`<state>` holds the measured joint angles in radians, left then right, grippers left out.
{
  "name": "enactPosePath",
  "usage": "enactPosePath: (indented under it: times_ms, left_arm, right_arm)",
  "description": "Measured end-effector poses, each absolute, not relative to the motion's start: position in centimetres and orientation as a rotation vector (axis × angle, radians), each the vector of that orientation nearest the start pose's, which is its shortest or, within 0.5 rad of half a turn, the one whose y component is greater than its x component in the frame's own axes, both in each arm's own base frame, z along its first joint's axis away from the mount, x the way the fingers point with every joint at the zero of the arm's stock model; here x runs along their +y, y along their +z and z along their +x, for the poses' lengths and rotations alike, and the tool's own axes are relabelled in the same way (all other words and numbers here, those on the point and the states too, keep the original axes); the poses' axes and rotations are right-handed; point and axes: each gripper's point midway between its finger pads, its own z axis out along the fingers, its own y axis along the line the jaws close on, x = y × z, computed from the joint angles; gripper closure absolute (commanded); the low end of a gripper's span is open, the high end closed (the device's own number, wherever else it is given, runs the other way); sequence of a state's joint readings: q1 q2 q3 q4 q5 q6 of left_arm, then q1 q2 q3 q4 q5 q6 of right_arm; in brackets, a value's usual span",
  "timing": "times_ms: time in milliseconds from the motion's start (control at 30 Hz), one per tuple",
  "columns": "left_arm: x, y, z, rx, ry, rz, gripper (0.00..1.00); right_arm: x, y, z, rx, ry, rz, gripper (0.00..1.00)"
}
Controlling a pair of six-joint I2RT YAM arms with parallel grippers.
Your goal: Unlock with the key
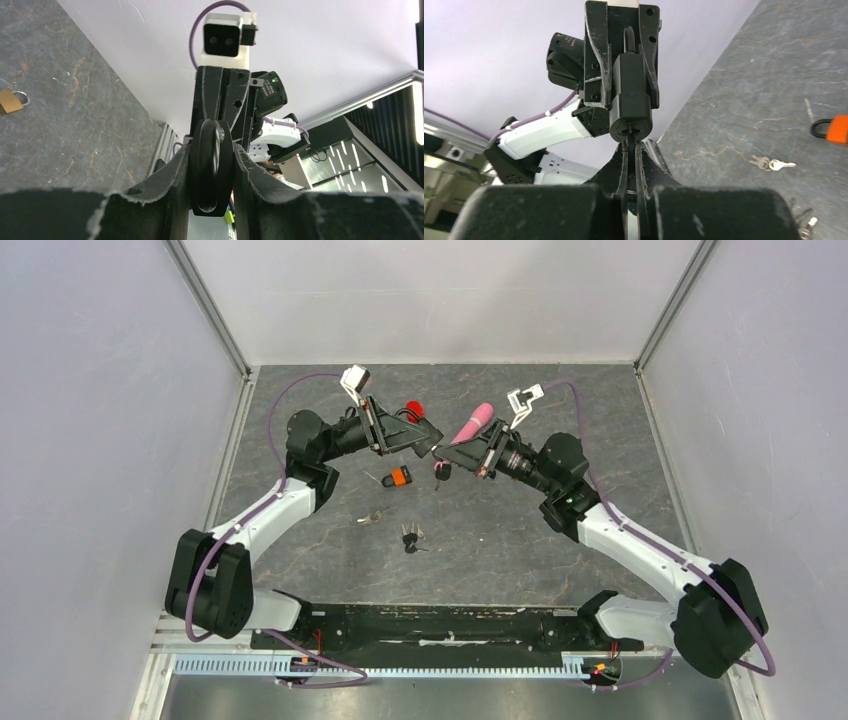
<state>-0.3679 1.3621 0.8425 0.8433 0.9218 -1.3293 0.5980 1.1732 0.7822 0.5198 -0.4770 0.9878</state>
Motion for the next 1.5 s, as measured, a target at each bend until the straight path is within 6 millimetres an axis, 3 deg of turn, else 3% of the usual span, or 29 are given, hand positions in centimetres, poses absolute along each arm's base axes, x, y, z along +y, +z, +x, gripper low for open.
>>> enactPosePath:
  times_ms: [200, 467, 733, 800, 900, 1100, 1267, 1500]
  left_arm:
    - [-28.0, 35.3, 26.2, 1.588, -1.906, 0.302, 0.98]
    - [-28.5, 38.8, 22.8, 1.332, -1.911, 0.519, 0.98]
    - [-29.0, 41.1, 20.5, 1.19, -1.916, 0.639, 0.98]
    - [-29.0, 41.2, 20.4, 1.183, -1.917, 0.645, 0.98]
    - [-29.1, 41.0, 20.5, 1.199, -1.92, 0.639, 0.98]
    - [-29.8, 38.7, 20.8, 1.346, -1.948, 0.584, 0.98]
    - [-29.9, 36.3, 21.2, 1.489, -1.916, 0.538, 0.98]
    - [-29.7, 34.4, 21.2, 1.605, -1.834, 0.517, 0.98]
  right_arm:
    - [31.2, 32.8, 24.3, 1.577, 1.797, -0.076, 1.0]
    - [30.6, 35.8, 21.5, 1.37, 2.067, -0.097, 1.0]
    - [30.4, 37.2, 19.8, 1.285, 2.26, -0.098, 1.0]
    - [30.4, 37.3, 19.6, 1.288, 2.272, -0.094, 0.9]
    - [30.4, 37.3, 19.6, 1.286, 2.269, -0.096, 0.66]
    - [30.1, 35.2, 20.2, 1.318, 2.157, -0.098, 0.4]
    - [28.9, 33.7, 21.1, 1.323, 1.997, -0.097, 0.32]
    - [28.4, 33.3, 21.9, 1.293, 1.823, -0.156, 0.3]
